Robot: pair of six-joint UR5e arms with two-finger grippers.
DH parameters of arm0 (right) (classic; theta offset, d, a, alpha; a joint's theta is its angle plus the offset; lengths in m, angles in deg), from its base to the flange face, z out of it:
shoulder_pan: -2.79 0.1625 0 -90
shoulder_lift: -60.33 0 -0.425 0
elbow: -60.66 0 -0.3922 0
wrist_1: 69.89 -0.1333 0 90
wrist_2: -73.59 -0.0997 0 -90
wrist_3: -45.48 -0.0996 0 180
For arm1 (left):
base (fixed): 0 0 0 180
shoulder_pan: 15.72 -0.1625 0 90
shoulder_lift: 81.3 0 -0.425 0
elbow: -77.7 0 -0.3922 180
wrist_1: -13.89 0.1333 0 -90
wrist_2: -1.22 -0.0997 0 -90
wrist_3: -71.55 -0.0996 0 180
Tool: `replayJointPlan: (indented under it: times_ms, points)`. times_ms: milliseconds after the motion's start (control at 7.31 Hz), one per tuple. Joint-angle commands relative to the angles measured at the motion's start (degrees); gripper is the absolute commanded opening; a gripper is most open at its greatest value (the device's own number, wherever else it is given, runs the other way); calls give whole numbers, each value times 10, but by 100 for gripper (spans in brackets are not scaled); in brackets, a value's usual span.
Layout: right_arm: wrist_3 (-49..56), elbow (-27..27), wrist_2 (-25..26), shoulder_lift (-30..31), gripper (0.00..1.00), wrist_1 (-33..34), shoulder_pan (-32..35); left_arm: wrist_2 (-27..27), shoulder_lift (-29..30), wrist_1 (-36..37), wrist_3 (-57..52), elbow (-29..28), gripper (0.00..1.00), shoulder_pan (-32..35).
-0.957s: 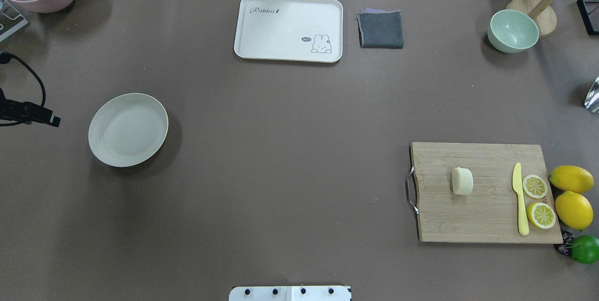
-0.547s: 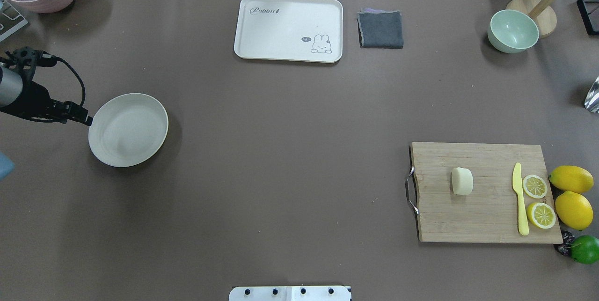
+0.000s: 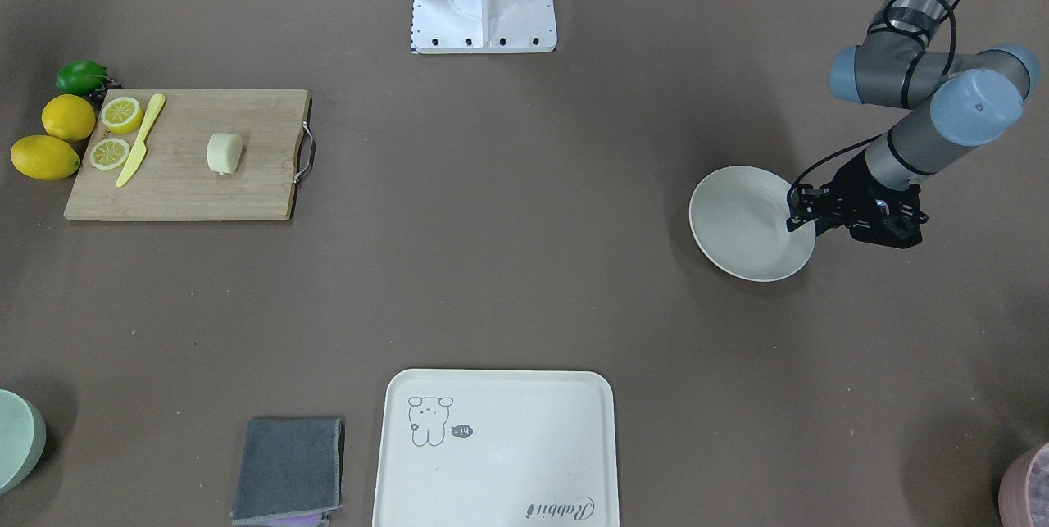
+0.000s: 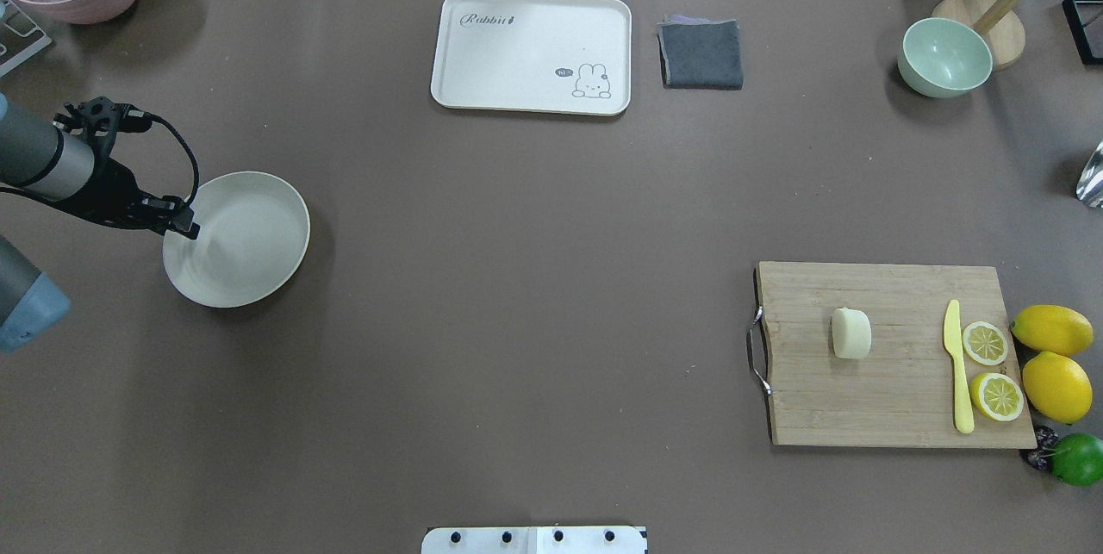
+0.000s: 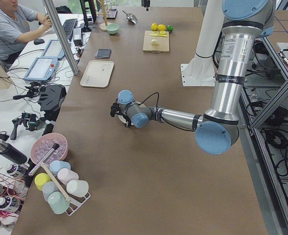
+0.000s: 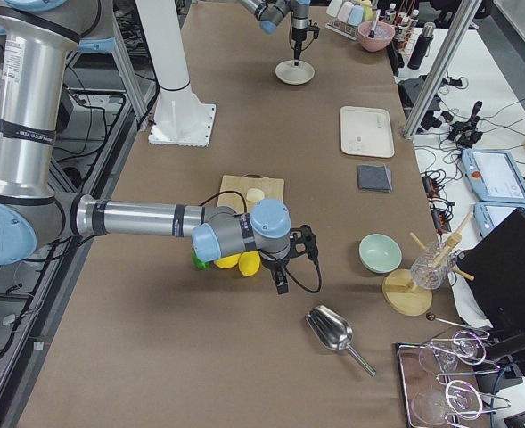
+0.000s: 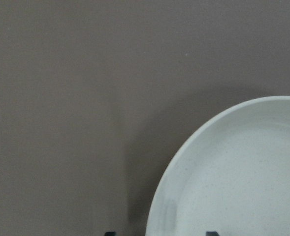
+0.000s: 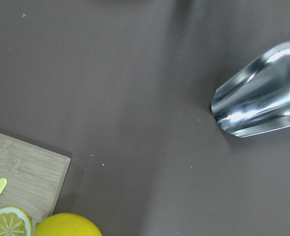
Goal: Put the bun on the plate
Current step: 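Reach the left gripper to the rim of the white plate and grip it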
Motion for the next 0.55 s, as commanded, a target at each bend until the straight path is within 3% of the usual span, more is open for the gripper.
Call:
replayJointPlan:
  times_ms: [0,274,410]
  points:
    - [0,-3,-3,0,100,1,0,14,5,-3,12,12,0,0]
    - [-1,-16,-5,-1,99,1,-4,51,5,-1,40,49,0,3]
    - [-21,-37,-5,-3,99,2,-16,51,15,4,114,80,0,1]
